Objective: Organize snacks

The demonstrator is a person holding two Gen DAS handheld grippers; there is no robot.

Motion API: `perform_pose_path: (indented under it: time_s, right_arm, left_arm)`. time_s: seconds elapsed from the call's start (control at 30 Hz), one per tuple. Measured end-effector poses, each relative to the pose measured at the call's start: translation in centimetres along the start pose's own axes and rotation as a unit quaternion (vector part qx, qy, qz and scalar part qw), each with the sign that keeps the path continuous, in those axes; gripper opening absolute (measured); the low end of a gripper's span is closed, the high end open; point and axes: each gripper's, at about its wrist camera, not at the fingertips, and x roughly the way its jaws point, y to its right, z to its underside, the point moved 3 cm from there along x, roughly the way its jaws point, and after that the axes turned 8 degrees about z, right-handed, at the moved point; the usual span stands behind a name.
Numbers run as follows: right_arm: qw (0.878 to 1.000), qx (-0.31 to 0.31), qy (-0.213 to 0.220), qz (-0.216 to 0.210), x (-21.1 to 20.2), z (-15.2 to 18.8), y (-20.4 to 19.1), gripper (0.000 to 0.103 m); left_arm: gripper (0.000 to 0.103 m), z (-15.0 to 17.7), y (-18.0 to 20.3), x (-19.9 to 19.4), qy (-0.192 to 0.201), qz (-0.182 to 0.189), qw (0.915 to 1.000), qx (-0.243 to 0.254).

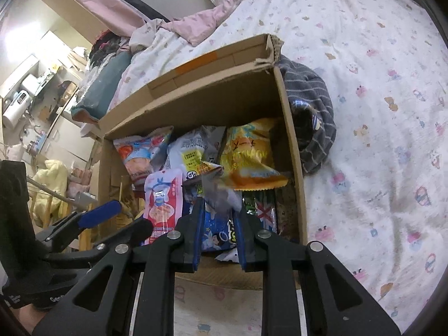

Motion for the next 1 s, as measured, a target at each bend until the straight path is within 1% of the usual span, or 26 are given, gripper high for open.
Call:
perform_pose_path:
  time_s: [0.1,0.17,0.2,0.23,0.27,0.3,0.33,0.4,0.47,0.5,0.53,0.6,0.7,0.8,0.87,0.93,1.0]
  right_arm:
    - [1.0,-0.023,0.016,0.01,-0.8,-0.2,-0.7,0.023]
    - [0.999,-0.034,0.029,0.008,-1.5,-0.4,-1.3,0.023]
    - [0.999,-0.039,0.037,0.008,-2.0,-0.5,-1.6,0.026]
    - [0.998,-0.044,0.043,0.009,-2.6,-0.5,-1.8,0.043]
    - [0.998,-0.047,0.051,0.007,-3.2,-0.4,-1.9,0.057]
    - [0.997,-0.045,0.064,0.001,-4.0,-0.2,-1.9,0.077]
    - [0.996,-0.04,0.077,-0.004,-4.9,0.0,-2.0,0.08]
    - [0.996,-0.037,0.086,-0.009,-6.0,0.3,-2.0,0.08]
    - [0.995,-0.036,0.089,-0.01,-7.0,0.7,-2.2,0.084]
    - [0.995,-0.039,0.094,-0.009,-7.6,0.9,-2.4,0.088]
    - [0.994,-0.042,0.098,-0.008,-8.2,1.1,-2.6,0.089]
    - [0.993,-0.053,0.106,-0.009,-9.4,1.5,-3.3,0.089]
    - [0.989,-0.074,0.125,0.005,-11.3,2.4,-4.5,0.089]
    - [0.984,-0.1,0.141,0.037,-12.8,3.8,-5.3,0.089]
    - [0.982,-0.11,0.147,0.05,-13.5,4.7,-5.7,0.092]
    - [0.98,-0.115,0.152,0.057,-14.0,5.6,-5.9,0.1]
    - [0.979,-0.116,0.156,0.06,-14.2,6.6,-6.0,0.102]
  left_arm:
    - [0.075,-0.2,-0.2,-0.9,0.021,0.006,0.9998,-0.001]
    - [0.075,-0.3,-0.2,-1.8,0.039,-0.009,0.9992,0.002]
    - [0.075,-0.4,-0.2,-2.2,0.047,-0.013,0.9988,0.002]
    - [0.075,-0.4,-0.2,-2.7,0.055,-0.016,0.9983,0.002]
    - [0.075,-0.3,-0.3,-3.4,0.068,-0.027,0.9973,0.001]
    - [0.075,-0.2,-0.4,-4.1,0.08,-0.041,0.9959,-0.002]
    - [0.075,-0.1,-0.5,-4.6,0.089,-0.05,0.9948,-0.003]
    - [0.075,0.1,-0.7,-5.9,0.106,-0.071,0.9919,-0.002]
    - [0.075,0.6,-0.9,-7.0,0.114,-0.085,0.9898,-0.008]
    - [0.075,0.7,-1.1,-7.4,0.115,-0.092,0.989,-0.012]
    - [0.075,0.9,-1.2,-7.9,0.117,-0.1,0.9879,-0.017]
    - [0.075,1.3,-1.4,-9.1,0.125,-0.113,0.9854,-0.026]
    - [0.075,2.2,-1.5,-11.2,0.14,-0.116,0.9829,-0.03]
    - [0.075,3.8,-1.4,-13.4,0.158,-0.112,0.9803,-0.038]
    - [0.075,4.9,-1.2,-14.3,0.159,-0.108,0.9805,-0.042]
    - [0.075,5.9,-1.2,-14.9,0.158,-0.104,0.9808,-0.046]
    - [0.075,7.4,-1.2,-15.5,0.16,-0.086,0.982,-0.053]
